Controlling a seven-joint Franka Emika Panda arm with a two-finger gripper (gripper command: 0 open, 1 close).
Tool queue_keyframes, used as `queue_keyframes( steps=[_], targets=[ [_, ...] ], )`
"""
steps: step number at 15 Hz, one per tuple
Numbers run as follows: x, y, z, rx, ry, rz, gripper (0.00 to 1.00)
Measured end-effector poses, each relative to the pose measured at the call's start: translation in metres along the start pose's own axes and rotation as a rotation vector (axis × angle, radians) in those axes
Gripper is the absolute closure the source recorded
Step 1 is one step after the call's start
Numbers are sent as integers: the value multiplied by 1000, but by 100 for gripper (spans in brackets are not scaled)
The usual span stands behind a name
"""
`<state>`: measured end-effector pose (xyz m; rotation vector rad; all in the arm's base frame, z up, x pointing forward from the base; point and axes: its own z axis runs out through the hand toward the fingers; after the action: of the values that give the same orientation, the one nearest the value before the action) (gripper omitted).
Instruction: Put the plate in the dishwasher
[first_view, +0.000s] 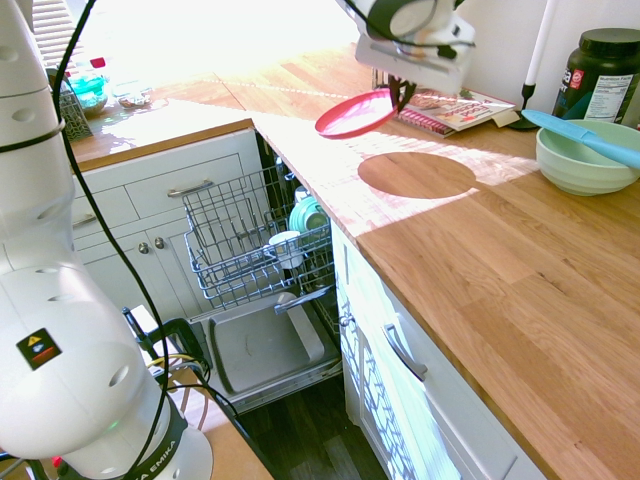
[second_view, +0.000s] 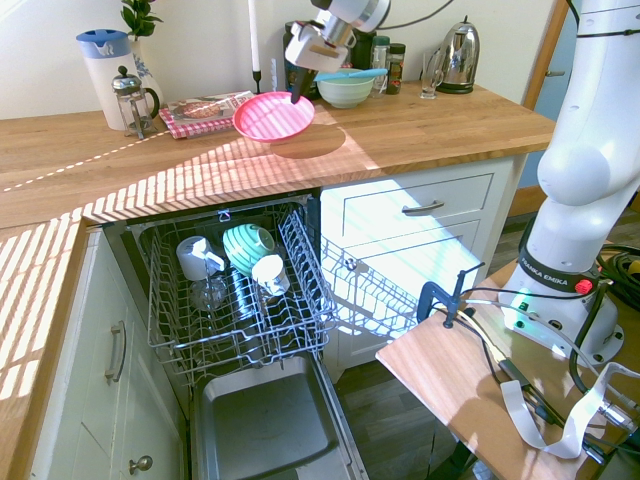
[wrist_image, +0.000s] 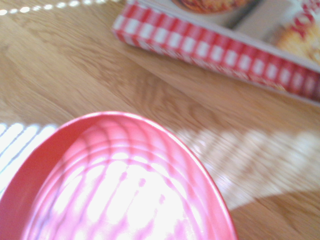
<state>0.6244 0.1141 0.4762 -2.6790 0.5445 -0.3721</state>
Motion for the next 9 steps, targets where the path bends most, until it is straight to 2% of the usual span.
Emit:
queue_keyframes(
  steps=[2,4,7,9],
  targets=[
    [-60,-73,-30,-51,84,-105,100],
    [-147,-119,-36,-92,151,-204,100],
    [-279,-144,26,-174,203,-352,100],
    [-316,-162,53,-239,253,-432,100]
  ],
)
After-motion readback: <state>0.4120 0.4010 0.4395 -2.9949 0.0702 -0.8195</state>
